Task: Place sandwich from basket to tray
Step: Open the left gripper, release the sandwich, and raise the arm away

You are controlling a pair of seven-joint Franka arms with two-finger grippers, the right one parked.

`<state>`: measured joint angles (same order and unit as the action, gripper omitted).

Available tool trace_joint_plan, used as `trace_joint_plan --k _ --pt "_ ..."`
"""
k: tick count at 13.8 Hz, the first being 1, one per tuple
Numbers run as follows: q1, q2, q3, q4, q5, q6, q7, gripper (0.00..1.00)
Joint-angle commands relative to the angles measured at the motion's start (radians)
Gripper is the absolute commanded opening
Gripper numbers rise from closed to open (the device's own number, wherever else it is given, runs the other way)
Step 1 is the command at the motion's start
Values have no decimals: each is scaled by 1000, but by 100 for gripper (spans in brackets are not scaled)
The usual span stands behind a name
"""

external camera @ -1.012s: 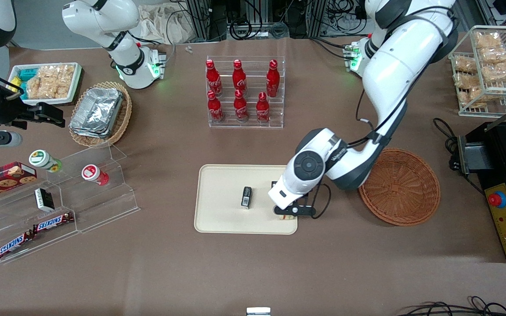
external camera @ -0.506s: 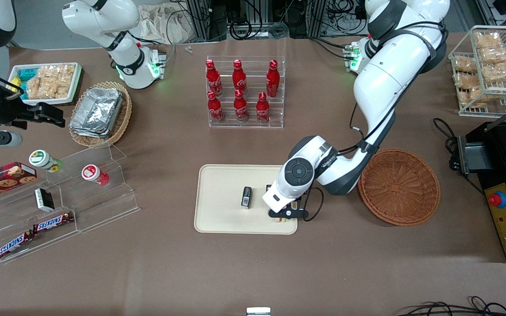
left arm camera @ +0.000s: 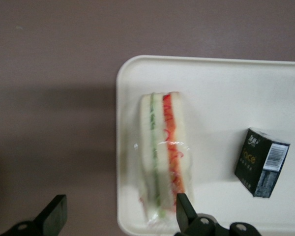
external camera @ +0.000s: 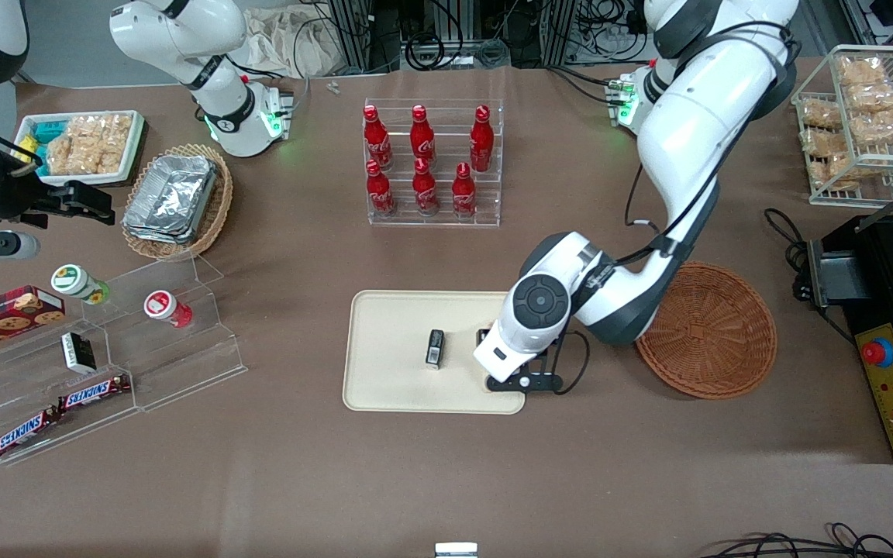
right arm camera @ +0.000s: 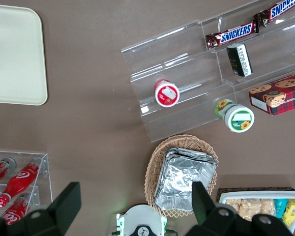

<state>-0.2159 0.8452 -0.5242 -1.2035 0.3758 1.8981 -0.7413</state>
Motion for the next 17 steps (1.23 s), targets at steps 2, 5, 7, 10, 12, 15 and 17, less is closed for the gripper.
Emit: trace_joint_plan --k 2,5,7,10,12,15,17 --pt "82 -127 0 -28 9 -100 3 99" --pt "153 -266 0 -144 8 -103 0 99" --pt "217 -369 -3 -240 -35 -108 3 99" --pt "315 -564 -10 -400 -143 -113 51 99" --pt "375 -676 -10 -493 -208 -114 165 99" --pt "475 -778 -7 -548 -284 -166 318 99" --pt "533 -791 -5 -544 -284 -208 434 99"
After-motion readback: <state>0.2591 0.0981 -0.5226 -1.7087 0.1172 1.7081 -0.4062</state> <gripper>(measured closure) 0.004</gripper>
